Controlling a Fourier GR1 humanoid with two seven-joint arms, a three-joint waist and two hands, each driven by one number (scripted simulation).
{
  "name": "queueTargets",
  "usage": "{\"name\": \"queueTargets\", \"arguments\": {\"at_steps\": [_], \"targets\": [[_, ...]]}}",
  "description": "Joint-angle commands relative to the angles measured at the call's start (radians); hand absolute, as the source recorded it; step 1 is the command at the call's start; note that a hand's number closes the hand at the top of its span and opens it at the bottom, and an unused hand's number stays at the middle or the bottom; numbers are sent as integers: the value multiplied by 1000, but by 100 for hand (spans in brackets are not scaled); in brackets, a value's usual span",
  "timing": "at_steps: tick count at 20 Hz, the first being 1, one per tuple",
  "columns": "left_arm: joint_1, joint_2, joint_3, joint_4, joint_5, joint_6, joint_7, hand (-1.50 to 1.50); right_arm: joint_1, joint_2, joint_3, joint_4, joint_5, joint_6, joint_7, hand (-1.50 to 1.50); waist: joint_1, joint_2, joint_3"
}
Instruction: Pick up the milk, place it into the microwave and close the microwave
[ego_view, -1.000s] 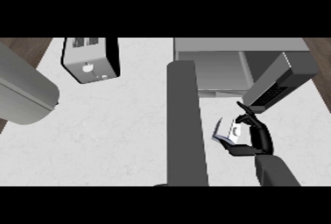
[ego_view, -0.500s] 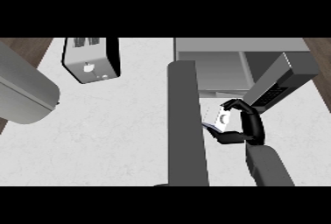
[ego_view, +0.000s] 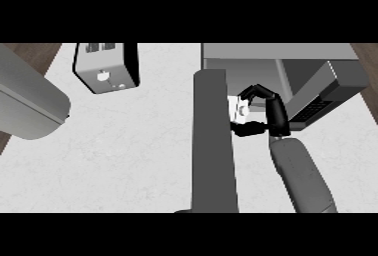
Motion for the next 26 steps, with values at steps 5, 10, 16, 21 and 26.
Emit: {"name": "queueTargets", "arguments": {"at_steps": [5,10,16,21,26], "targets": [[-40,9,-3,58,-29,-26,-24,-150,-297,-16,-56,331,97,-180,52,150,29,10,1],[-47,-3,-22,56,-61,-35,-29,-150,-430,-48,-105,505,111,-262,53,150,55,23,2],[-108,19,-44,44,-48,8,11,-150,-457,-122,-149,604,106,-307,-24,150,68,34,4],[-113,32,-39,111,-49,-36,-22,-150,-468,-139,-140,626,150,-482,-59,150,97,49,3],[-122,27,-60,79,-57,-22,-2,-150,-464,-197,-137,673,172,-502,-89,150,101,51,6]]}}
